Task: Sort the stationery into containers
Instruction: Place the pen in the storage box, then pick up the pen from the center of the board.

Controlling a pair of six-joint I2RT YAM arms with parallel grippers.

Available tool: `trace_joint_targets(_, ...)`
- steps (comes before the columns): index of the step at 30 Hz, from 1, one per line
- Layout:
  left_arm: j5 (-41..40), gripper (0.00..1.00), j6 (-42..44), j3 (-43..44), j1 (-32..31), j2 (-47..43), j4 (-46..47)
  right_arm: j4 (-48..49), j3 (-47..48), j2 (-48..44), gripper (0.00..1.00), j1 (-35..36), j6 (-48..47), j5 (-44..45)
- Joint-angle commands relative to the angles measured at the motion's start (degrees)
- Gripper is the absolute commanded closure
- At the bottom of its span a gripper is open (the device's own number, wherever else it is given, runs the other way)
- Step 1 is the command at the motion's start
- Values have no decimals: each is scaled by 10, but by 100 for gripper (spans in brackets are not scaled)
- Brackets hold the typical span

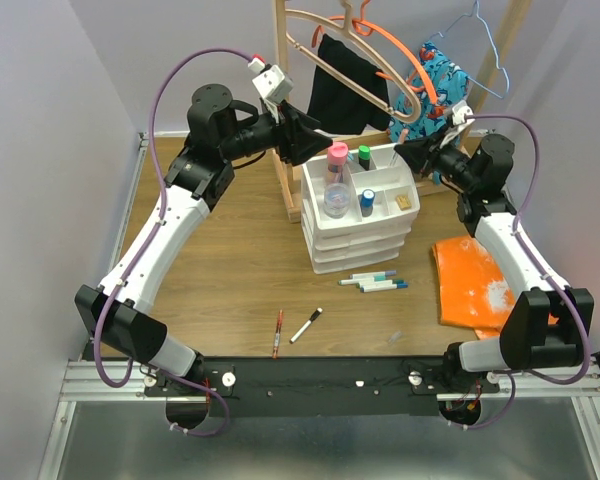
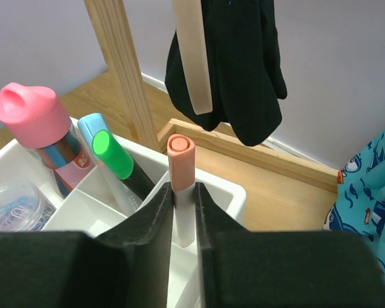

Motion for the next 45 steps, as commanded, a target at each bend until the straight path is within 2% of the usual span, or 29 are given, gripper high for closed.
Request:
trace_joint_targets(1,2,38,-8,-6,4,-4,14,-4,-13,-7,63,4,-10,34)
trace_joint_targets(7,2,38,-11,-14,5,-6,20,-35,-23,-44,47,4,-10,52)
trace_joint_targets(12,5,38,8,-30,5,-18,10,-107,-30,-110,44,4,-21,80)
trace_joint_targets(17,15,38,145,-51,4,-51,-90,-246,-41,-205,41,3,-34,162)
trace_joint_targets(21,27,39,223,-117,-6,-92,-147,-359,-53,-283,41,4,-33,212)
trace_joint_targets(22,28,39,233,-129,-13,-102,-155,-406,-54,-295,42,4,-58,210)
trace_joint_targets(24,26,40,275,-155,-33,-126,-191,-457,-56,-312,43,3,-116,139)
trace_joint_targets(25,21,40,292,-165,-41,-134,-207,-513,-58,-330,43,4,-206,102)
trace_joint_targets(26,5,41,301,-175,-48,-151,-227,-546,-59,-336,43,3,-254,39)
trace_joint_targets(27,1,41,306,-197,-53,-160,-229,-584,-54,-338,43,3,-304,14)
trace_joint_targets(28,0,41,302,-208,-56,-167,-229,-665,-48,-327,43,3,-401,-3)
trace_joint_targets(31,4,41,293,-233,-56,-185,-221,-769,-30,-294,43,4,-487,4)
trace_joint_targets(32,7,41,293,-236,-55,-190,-222,-791,-25,-275,43,4,-542,12)
trace_joint_targets(35,17,43,313,-254,-60,-199,-238,-805,-38,-282,45,4,-596,21)
trace_joint_targets(36,16,44,329,-258,-70,-200,-249,-788,-46,-294,45,4,-588,24)
trace_joint_targets(38,-4,45,382,-255,-96,-198,-285,-709,-77,-321,43,4,-515,34)
trace_joint_targets(39,-10,45,396,-243,-129,-193,-296,-682,-84,-340,43,4,-483,45)
trace_joint_targets(41,-32,45,413,-222,-167,-170,-324,-596,-94,-356,43,4,-355,67)
trace_joint_targets(43,-58,46,436,-185,-231,-146,-344,-526,-96,-373,43,4,-265,130)
trace_joint_targets(45,-116,47,451,-148,-275,-106,-364,-502,-87,-381,43,4,-162,204)
